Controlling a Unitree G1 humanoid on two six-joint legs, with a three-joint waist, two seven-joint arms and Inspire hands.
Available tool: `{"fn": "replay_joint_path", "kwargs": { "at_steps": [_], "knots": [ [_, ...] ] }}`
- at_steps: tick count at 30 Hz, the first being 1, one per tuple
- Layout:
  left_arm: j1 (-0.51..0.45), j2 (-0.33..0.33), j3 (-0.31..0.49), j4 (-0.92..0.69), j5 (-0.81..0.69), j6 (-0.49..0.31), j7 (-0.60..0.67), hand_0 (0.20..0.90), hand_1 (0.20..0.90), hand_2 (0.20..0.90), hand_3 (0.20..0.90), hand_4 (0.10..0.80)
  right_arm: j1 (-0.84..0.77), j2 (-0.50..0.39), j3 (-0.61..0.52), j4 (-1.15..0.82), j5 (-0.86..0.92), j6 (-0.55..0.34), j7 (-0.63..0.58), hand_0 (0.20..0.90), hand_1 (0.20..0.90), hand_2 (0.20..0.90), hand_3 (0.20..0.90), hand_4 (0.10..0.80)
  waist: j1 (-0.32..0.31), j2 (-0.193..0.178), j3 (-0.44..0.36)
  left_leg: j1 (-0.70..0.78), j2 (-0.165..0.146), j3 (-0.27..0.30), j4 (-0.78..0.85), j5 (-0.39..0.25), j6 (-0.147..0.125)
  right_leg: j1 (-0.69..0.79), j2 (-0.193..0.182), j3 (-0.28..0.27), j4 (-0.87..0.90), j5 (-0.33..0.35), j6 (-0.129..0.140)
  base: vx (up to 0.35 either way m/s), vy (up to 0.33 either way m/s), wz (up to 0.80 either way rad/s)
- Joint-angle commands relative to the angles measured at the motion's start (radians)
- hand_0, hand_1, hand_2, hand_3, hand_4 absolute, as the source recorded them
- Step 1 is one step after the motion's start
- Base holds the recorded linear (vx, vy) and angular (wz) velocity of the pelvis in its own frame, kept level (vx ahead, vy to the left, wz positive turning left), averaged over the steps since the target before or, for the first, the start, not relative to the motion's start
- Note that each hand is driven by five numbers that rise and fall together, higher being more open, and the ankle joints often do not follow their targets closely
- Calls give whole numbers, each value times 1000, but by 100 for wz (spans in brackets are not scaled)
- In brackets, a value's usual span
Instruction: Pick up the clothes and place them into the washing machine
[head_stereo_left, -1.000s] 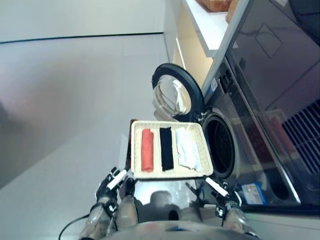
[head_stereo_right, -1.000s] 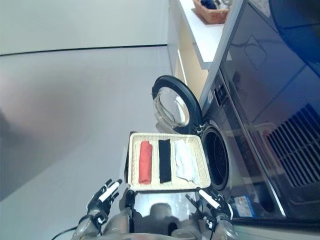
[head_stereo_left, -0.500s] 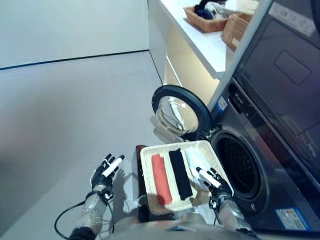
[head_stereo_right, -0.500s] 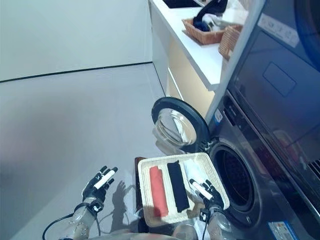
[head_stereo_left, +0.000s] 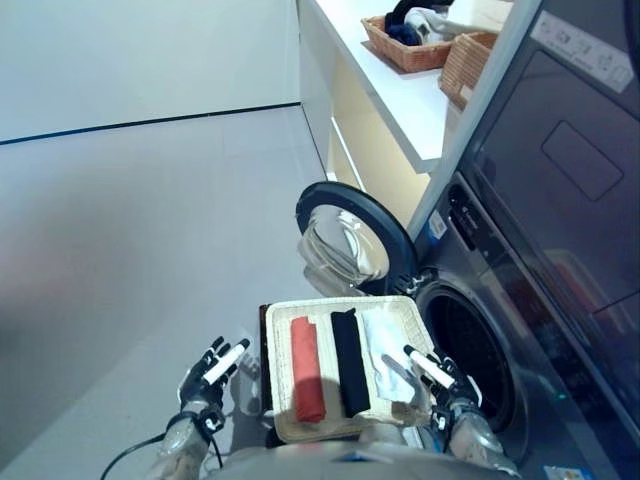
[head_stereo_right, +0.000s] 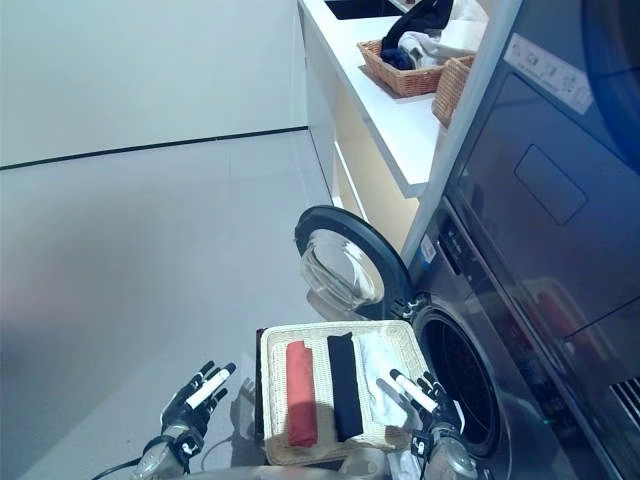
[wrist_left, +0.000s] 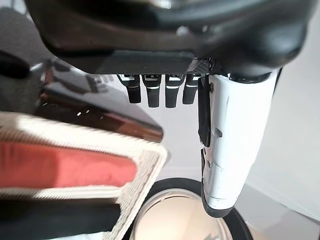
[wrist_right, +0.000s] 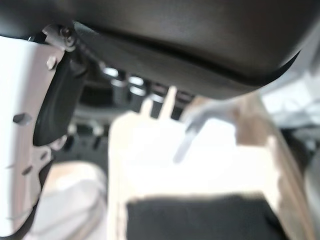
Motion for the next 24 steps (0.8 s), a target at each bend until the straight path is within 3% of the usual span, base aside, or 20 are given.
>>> {"fn": "replay_joint_path", "kwargs": {
  "at_steps": [1,6,9,12,14,15,16,20,22,23,24],
  "knots": [
    [-47,52,64,-99,18,-66,-10,900,900,900,900,800,-53,-20,-20,-86,-38,-47,3,900,900,900,900,800,21,-21,8,-32,5,20,55,-19,-43,-70,-76,5,59,179,50,6,-67,4],
    [-49,61,70,-133,5,-75,1,900,900,900,900,800,-67,-39,-10,-115,-67,-52,-9,900,900,900,900,800,30,-5,29,-86,47,20,41,9,-76,-98,-70,-44,45,114,42,-75,-88,5],
    [-83,67,39,-151,5,-77,2,900,900,900,900,800,-71,-67,-12,-108,-138,-58,-42,900,900,900,900,800,17,3,53,-171,87,57,106,13,-119,-119,-85,-103,55,80,35,-111,-101,41],
    [-104,67,20,-163,10,-89,6,900,900,900,900,800,-113,-98,2,-67,-190,-64,-69,900,900,900,900,800,17,13,93,-235,79,31,178,6,-124,-148,-89,-102,72,78,25,-169,-49,56],
    [-132,70,7,-189,0,-102,17,900,900,900,900,800,-229,-141,56,47,-279,-53,-124,900,900,900,900,800,57,13,134,-305,55,-132,229,2,-149,-223,-84,-41,97,81,20,-186,19,-14],
    [-125,68,6,-229,-23,-100,9,900,900,900,900,800,-303,-159,90,128,-342,-37,-141,900,900,900,900,800,62,25,135,-293,76,-164,178,-2,-150,-255,-87,-27,107,82,24,-154,42,-68],
    [-137,71,-1,-241,-32,-101,6,900,900,900,900,800,-360,-178,108,179,-394,-23,-167,900,900,900,900,800,60,39,148,-311,85,-139,163,9,-144,-281,-93,-28,114,89,27,-166,58,-88],
    [-171,88,-28,-263,-39,-121,-3,900,900,900,900,800,-528,-246,163,323,-480,15,-206,900,900,900,900,800,83,73,180,-391,61,-87,151,37,-126,-384,-104,-12,129,105,26,-187,73,-13],
    [-177,90,-38,-272,-35,-116,-2,900,900,900,900,800,-550,-270,142,354,-501,26,-229,900,900,900,900,800,77,85,182,-431,81,-9,167,53,-133,-398,-128,-35,128,108,31,-101,2,28],
    [-181,91,-40,-264,-37,-110,-5,900,900,900,900,800,-545,-276,142,345,-511,29,-236,900,900,900,900,800,58,87,181,-430,113,74,176,52,-135,-398,-140,-49,131,100,35,-44,8,42],
    [-188,92,-43,-256,-35,-110,-5,900,900,900,900,800,-536,-272,141,334,-512,28,-241,900,900,900,900,800,46,87,187,-433,131,107,186,60,-139,-406,-143,-47,133,96,33,-37,19,38]
  ]
}}
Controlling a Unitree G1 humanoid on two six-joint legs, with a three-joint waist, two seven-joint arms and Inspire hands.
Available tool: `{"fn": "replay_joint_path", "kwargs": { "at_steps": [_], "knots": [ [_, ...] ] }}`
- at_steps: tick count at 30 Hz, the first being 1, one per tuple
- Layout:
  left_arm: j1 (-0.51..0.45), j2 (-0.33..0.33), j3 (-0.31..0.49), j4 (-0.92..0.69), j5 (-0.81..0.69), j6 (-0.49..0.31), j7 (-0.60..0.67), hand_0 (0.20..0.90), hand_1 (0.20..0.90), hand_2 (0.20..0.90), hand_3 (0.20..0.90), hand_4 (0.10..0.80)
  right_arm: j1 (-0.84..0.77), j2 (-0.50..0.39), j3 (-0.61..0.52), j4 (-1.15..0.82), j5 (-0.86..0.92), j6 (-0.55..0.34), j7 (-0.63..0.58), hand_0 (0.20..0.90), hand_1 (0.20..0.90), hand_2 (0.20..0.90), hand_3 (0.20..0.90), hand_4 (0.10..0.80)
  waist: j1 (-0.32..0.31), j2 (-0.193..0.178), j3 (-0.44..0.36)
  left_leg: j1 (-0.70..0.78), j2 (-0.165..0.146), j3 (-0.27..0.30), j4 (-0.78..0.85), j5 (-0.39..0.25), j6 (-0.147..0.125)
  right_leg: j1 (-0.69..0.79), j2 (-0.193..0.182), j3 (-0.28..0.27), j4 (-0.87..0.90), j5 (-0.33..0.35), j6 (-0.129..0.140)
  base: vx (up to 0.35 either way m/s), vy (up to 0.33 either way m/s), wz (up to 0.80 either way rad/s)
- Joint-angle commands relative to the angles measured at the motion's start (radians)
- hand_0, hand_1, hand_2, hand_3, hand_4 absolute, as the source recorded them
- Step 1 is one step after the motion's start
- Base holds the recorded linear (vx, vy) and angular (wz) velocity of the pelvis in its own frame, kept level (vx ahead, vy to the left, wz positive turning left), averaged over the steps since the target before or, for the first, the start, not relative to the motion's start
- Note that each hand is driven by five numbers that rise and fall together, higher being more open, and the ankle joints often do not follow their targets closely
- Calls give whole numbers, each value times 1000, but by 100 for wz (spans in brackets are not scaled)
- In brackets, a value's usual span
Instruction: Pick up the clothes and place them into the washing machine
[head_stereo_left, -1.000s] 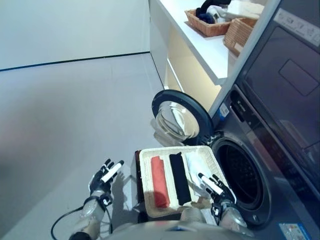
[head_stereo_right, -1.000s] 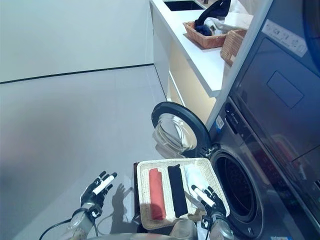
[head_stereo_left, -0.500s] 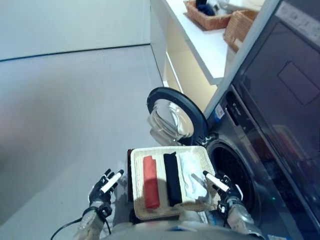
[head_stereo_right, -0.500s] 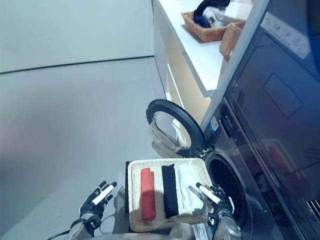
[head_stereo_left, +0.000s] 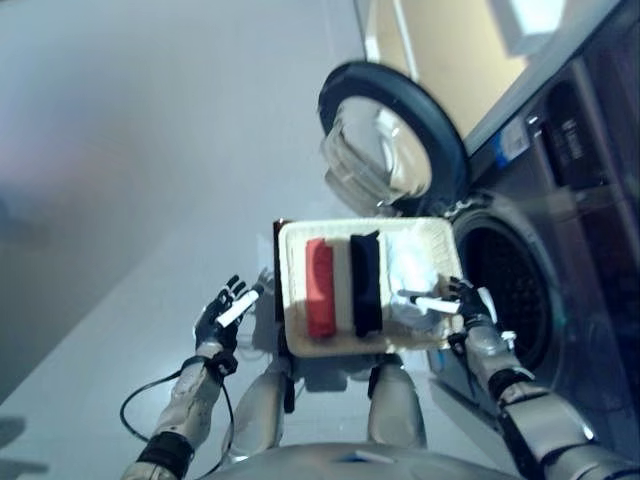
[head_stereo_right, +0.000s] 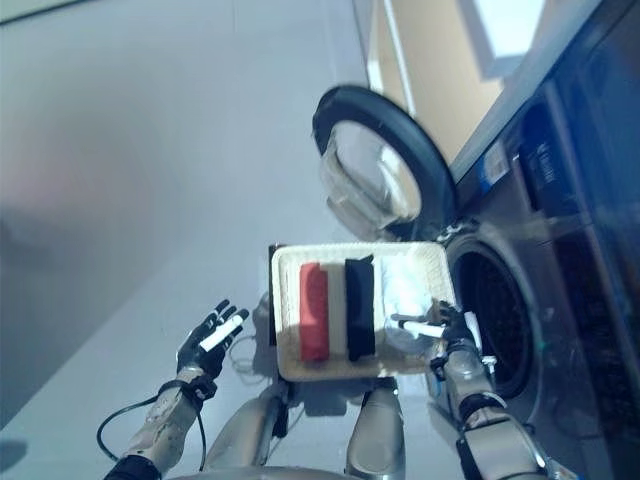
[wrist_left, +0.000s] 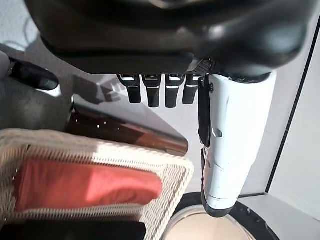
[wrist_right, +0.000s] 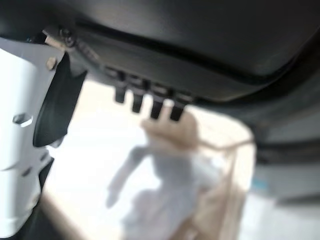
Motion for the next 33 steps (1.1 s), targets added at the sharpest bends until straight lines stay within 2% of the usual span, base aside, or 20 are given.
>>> {"fn": "replay_joint_path", "kwargs": {
  "at_steps": [1,3,4,5,6,9,14,18,23,24,28,33],
  "knots": [
    [-2,59,23,-76,1,-76,-6,900,900,900,900,800,-6,-54,18,-40,-27,-18,-63,900,900,900,900,800,-7,-32,-19,-8,121,114,73,7,-114,-54,-76,46,102,-3,43,-27,41,40],
    [-23,56,18,-66,2,-81,10,900,900,900,900,800,-15,-51,38,-61,-20,-22,-62,900,900,900,900,800,-3,-32,-5,-49,110,80,113,-7,-105,-96,-71,70,136,-4,35,-17,3,17],
    [-25,59,19,-78,2,-85,15,900,900,900,900,800,-28,-45,50,-52,-21,-20,-62,900,900,900,900,800,4,-34,-5,-71,102,48,131,-11,-102,-120,-67,79,144,0,30,-18,-4,-34],
    [-21,61,22,-90,2,-87,20,900,900,900,900,800,-41,-39,65,-49,-19,-20,-61,900,900,900,900,800,20,-38,1,-97,90,-9,164,-27,-102,-134,-56,90,152,-7,23,-31,-26,-41],
    [-17,60,21,-101,-6,-87,19,900,900,900,900,800,-50,-33,72,-45,-19,-22,-62,900,900,900,900,800,23,-40,2,-111,87,-32,164,-37,-100,-137,-58,93,149,-8,23,-46,-72,-40],
    [-18,57,20,-114,-30,-89,25,900,900,900,900,800,-72,-28,65,-30,-6,-19,-71,900,900,900,900,800,20,-27,4,-183,85,-25,218,-55,-96,-167,-86,84,175,-9,29,-51,-13,7],
    [-18,60,19,-107,-26,-83,32,900,900,900,900,800,-134,-20,84,19,-19,-6,-77,900,900,900,900,800,42,-19,10,-269,87,-22,366,-121,-78,-251,-81,112,304,-70,16,-34,57,14],
    [-26,74,-3,-132,-11,-70,46,900,900,900,900,800,-216,-20,110,153,-112,55,-124,900,900,900,900,800,68,-1,23,-358,86,-37,529,-185,-66,-336,-82,138,488,-161,-3,-54,29,-3],
    [-46,84,-16,-123,7,-55,66,900,900,900,900,800,-249,-12,153,209,-274,124,-177,900,900,900,900,800,77,7,36,-438,92,-42,663,-241,-63,-411,-87,155,621,-224,-17,-13,11,2],
    [-51,80,-17,-108,13,-55,74,900,900,900,900,800,-243,-4,166,207,-312,140,-193,900,900,900,900,800,78,9,39,-442,100,-49,703,-289,-67,-423,-82,166,666,-268,-11,72,9,0],
    [-69,73,-22,-104,15,-56,101,900,900,900,900,800,-249,6,207,203,-408,185,-207,900,900,900,900,800,77,13,42,-487,96,-48,743,-302,-64,-467,-84,181,700,-282,-15,-1,10,-4],
    [-75,81,-33,-142,24,-43,95,900,900,900,900,800,-275,26,277,272,-552,257,-124,900,900,900,900,800,104,39,39,-568,77,-50,808,-321,-55,-551,-93,203,761,-297,-22,-61,18,1]
  ]
}}
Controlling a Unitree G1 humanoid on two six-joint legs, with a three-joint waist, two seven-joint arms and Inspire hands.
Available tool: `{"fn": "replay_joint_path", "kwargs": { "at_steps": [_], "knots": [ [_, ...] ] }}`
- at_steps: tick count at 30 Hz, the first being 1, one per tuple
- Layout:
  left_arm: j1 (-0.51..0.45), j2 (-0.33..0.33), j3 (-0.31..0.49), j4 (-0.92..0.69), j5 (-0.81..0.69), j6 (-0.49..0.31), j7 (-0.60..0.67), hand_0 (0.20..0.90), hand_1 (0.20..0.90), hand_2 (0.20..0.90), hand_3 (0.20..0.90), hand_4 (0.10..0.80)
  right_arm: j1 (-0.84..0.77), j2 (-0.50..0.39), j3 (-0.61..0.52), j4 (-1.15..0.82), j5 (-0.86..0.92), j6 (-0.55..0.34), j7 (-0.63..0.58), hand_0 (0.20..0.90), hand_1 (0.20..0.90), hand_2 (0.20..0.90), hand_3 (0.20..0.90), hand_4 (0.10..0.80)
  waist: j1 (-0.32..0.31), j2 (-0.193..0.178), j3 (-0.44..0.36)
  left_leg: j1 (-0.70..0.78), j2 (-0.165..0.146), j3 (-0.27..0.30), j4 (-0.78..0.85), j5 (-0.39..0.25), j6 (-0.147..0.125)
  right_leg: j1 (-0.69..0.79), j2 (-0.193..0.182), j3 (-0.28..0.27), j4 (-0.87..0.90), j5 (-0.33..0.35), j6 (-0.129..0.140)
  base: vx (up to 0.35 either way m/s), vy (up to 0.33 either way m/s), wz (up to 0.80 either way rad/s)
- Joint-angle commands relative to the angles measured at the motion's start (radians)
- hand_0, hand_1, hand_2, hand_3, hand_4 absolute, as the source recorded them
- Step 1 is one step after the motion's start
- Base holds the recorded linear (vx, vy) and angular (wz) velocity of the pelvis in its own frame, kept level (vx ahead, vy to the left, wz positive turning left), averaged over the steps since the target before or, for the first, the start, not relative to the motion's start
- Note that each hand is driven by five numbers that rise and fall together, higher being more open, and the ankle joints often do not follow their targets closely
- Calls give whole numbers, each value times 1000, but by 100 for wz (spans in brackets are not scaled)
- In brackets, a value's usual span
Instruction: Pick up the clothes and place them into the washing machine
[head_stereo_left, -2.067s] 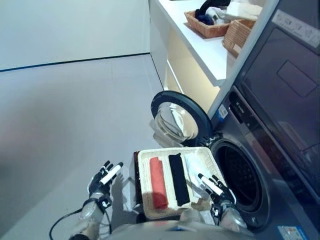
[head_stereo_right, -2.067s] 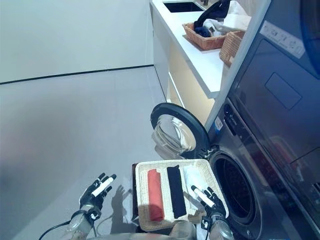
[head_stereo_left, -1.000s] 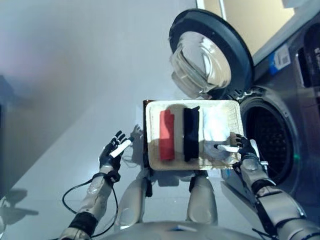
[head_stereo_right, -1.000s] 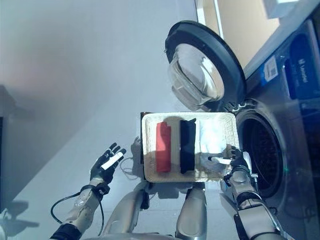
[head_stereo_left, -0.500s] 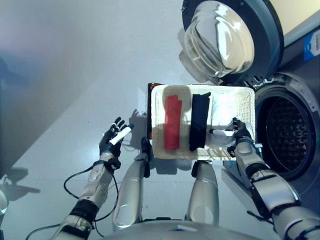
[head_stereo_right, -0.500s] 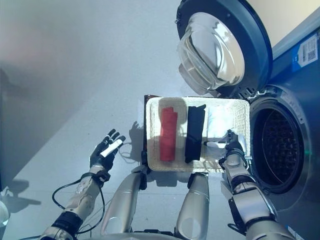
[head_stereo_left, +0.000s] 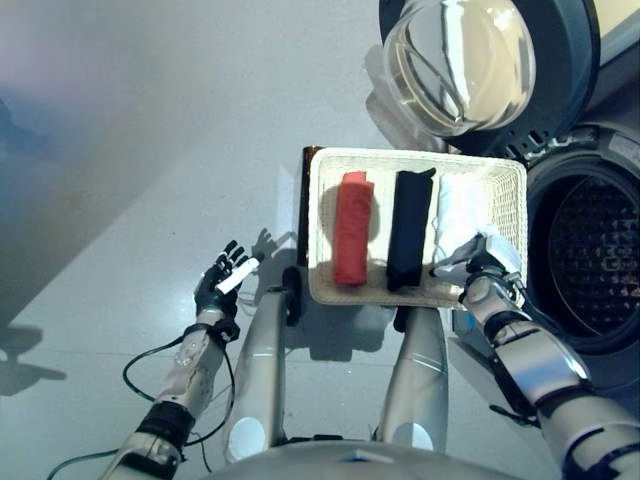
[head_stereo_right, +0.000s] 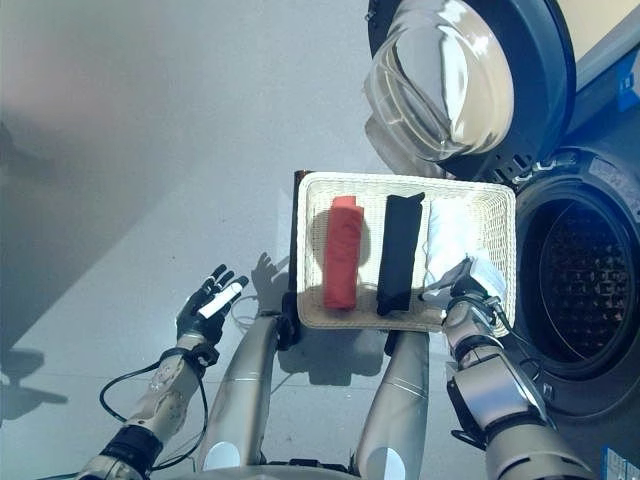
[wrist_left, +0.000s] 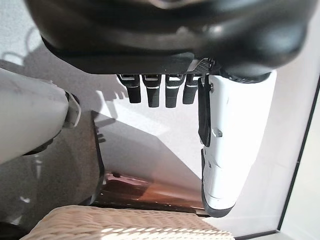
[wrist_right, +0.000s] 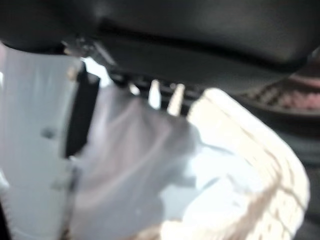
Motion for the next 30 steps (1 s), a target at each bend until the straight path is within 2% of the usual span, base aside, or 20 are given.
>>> {"fn": "replay_joint_path", "kwargs": {
  "at_steps": [1,2,3,4,8,13,18,22,23,24,27,28,30],
  "knots": [
    [19,46,-15,-105,40,-35,-8,900,900,900,900,800,22,-9,74,84,-161,78,107,900,900,900,900,800,36,51,-30,-35,39,-59,55,-37,-70,-34,-21,43,91,-59,-45,-39,27,6],
    [20,46,-14,-114,45,-29,-18,900,900,900,900,800,20,-14,75,103,-190,93,130,609,609,609,609,592,46,60,-35,-53,35,-59,69,-40,-66,-55,-25,50,104,-62,-45,-55,33,7],
    [25,48,-15,-124,52,-26,-28,900,900,900,900,800,19,-24,69,112,-205,103,139,378,378,378,378,427,53,67,-39,-68,32,-58,84,-42,-63,-71,-26,54,118,-64,-46,-45,24,3],
    [31,48,-12,-129,54,-21,-39,900,900,900,900,800,23,-31,58,123,-214,112,157,200,200,200,200,300,58,72,-41,-81,27,-59,100,-45,-59,-83,-29,57,130,-67,-46,-41,8,1],
    [56,53,-3,-143,60,-11,-68,900,900,900,900,800,36,-78,-15,124,-162,110,167,200,200,200,200,300,71,87,-54,-106,20,-69,138,-57,-46,-116,-43,67,175,-81,-44,-5,3,11],
    [62,50,10,-134,61,-12,-68,900,900,900,900,800,38,-109,-103,98,-13,72,134,200,200,200,200,300,65,83,-63,-108,22,-64,137,-61,-43,-125,-42,72,174,-83,-43,-1,9,15],
    [77,55,29,-136,36,-28,-38,900,900,900,900,800,19,-159,-216,33,275,-28,74,200,200,200,200,300,52,61,-78,-109,32,-60,138,-68,-46,-139,-28,83,173,-86,-47,2,-3,-4],
    [81,57,55,-135,22,-44,-5,900,900,900,900,800,42,-167,-306,-34,487,-114,42,200,200,200,200,300,23,38,-80,-115,48,-61,150,-77,-51,-150,-11,89,180,-92,-53,-4,-21,-17],
    [81,57,54,-135,22,-44,-5,900,900,900,900,800,43,-167,-307,-34,488,-115,42,200,200,200,200,300,24,38,-81,-115,48,-61,150,-77,-51,-151,-11,89,180,-92,-53,-2,-35,-14],
    [83,58,69,-134,5,-52,9,900,900,900,900,800,53,-160,-392,-79,692,-184,44,200,200,200,200,300,9,31,-81,-116,56,-63,151,-80,-55,-152,-4,88,181,-96,-54,-2,-43,-2],
    [98,66,80,-151,-10,-66,16,900,900,900,900,800,94,-146,-483,-133,874,-261,59,200,200,200,200,300,-9,25,-84,-115,64,-65,145,-81,-62,-153,2,87,175,-103,-55,-8,-51,-10],
    [99,68,79,-151,-10,-67,16,900,900,900,900,800,97,-145,-485,-134,876,-262,60,200,200,200,200,300,-7,25,-85,-115,65,-65,145,-81,-62,-153,2,87,175,-103,-56,-16,-52,-16],
    [101,67,83,-139,-30,-70,14,900,900,900,900,800,116,-124,-564,-167,1086,-331,106,200,200,200,200,300,-19,22,-92,-110,75,-64,134,-81,-70,-152,10,84,168,-109,-58,-14,-52,-7]
  ]
}}
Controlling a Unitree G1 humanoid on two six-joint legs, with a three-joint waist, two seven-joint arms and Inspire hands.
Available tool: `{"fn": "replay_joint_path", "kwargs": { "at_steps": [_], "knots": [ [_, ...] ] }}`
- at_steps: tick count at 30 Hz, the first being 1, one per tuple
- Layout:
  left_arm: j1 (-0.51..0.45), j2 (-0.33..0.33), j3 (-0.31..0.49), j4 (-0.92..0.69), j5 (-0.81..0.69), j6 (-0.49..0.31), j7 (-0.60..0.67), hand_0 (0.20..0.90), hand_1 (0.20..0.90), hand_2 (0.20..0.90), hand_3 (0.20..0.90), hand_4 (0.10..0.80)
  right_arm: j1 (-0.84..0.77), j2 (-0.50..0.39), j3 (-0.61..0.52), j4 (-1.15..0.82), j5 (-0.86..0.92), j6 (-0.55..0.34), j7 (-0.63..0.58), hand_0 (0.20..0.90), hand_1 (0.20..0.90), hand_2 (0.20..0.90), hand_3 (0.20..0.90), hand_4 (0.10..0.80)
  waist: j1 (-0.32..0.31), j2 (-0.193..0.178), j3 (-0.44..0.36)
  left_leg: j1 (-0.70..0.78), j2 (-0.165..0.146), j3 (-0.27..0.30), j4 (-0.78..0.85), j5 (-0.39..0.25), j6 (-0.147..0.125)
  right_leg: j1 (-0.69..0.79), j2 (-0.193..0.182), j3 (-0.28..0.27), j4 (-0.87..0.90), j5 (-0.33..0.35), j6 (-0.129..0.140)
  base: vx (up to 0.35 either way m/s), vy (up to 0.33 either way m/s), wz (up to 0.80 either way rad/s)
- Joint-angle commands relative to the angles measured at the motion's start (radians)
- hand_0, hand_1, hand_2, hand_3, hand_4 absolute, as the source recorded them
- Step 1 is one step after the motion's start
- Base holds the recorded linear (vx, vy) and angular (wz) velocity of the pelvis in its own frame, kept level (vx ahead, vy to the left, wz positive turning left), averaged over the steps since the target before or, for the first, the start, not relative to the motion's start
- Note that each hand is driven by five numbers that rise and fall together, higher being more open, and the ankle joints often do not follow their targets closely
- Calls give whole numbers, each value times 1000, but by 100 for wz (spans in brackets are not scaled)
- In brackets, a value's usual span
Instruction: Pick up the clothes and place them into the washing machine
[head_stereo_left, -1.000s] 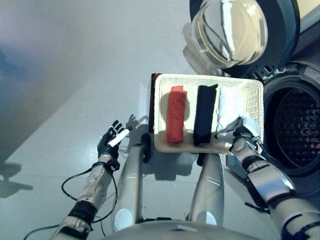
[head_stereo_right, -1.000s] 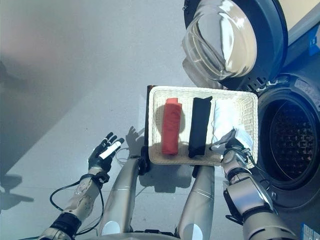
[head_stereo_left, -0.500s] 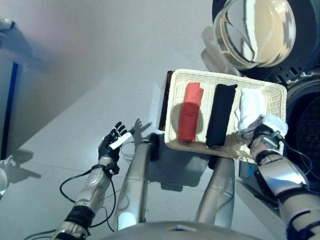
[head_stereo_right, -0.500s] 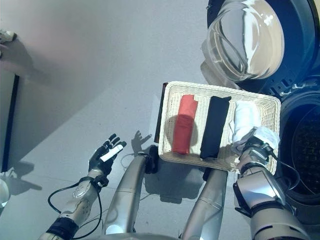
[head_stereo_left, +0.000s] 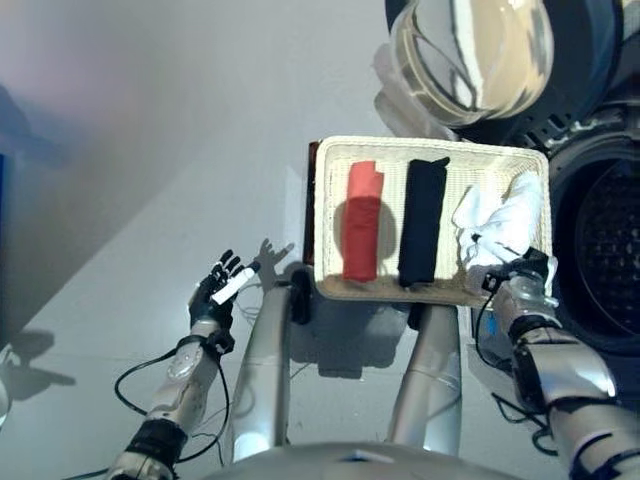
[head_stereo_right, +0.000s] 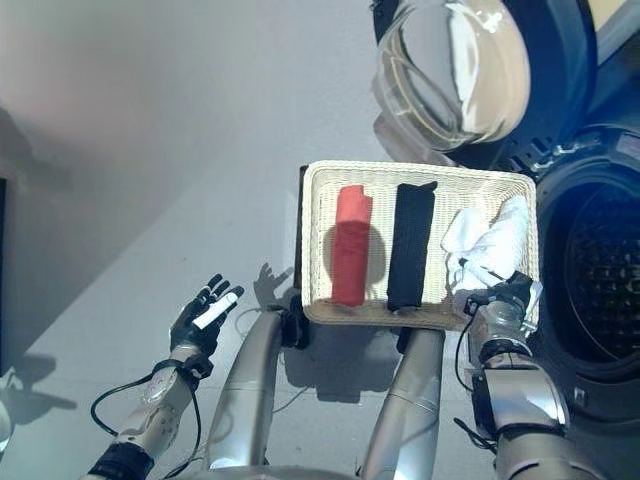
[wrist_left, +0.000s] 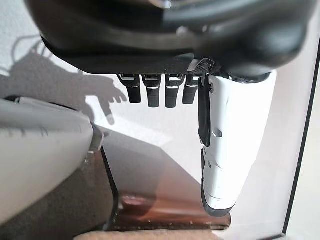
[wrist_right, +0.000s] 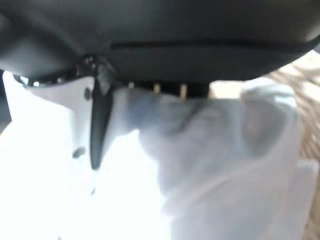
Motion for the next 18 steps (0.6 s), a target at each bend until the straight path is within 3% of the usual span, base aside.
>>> {"fn": "replay_joint_path", "kwargs": {
  "at_steps": [1,10,14,15,16,18],
  "knots": [
    [11,46,67,-64,-29,-90,10,900,900,900,900,800,28,-68,-88,-38,263,-154,3,200,200,200,200,300,-15,-14,10,62,66,-68,-43,-30,-88,30,3,25,10,-55,-57,1,-49,-7],
    [7,14,56,-62,-86,-85,42,900,900,900,900,800,-3,14,-321,-269,788,-378,82,200,200,200,200,300,-40,-7,-3,91,83,-62,-77,-33,-102,47,15,28,-9,-65,-54,26,-31,-7],
    [4,17,30,-68,-102,-76,48,900,900,900,900,800,-72,-51,-374,-253,878,-422,54,200,200,200,200,300,-39,-3,-17,107,85,-57,-97,-31,-106,55,18,31,-16,-67,-51,22,-6,-7],
    [3,19,27,-67,-103,-76,51,900,900,900,900,800,-95,-81,-388,-239,897,-433,45,200,200,200,200,300,-39,-1,-14,103,83,-51,-113,-2,-104,50,16,30,-32,-37,-55,46,3,-7],
    [3,18,25,-70,-102,-76,53,900,900,900,900,800,-110,-102,-408,-240,921,-453,42,200,200,200,200,300,-39,2,-22,117,87,-52,-114,-26,-107,57,18,33,-22,-63,-48,29,-8,-7],
    [4,24,15,-76,-97,-66,52,900,900,900,900,800,-121,-150,-476,-211,992,-490,39,200,200,200,200,300,-42,5,-28,118,84,-54,-126,-19,-107,59,17,32,-29,-61,-48,80,-35,-8]
  ]
}}
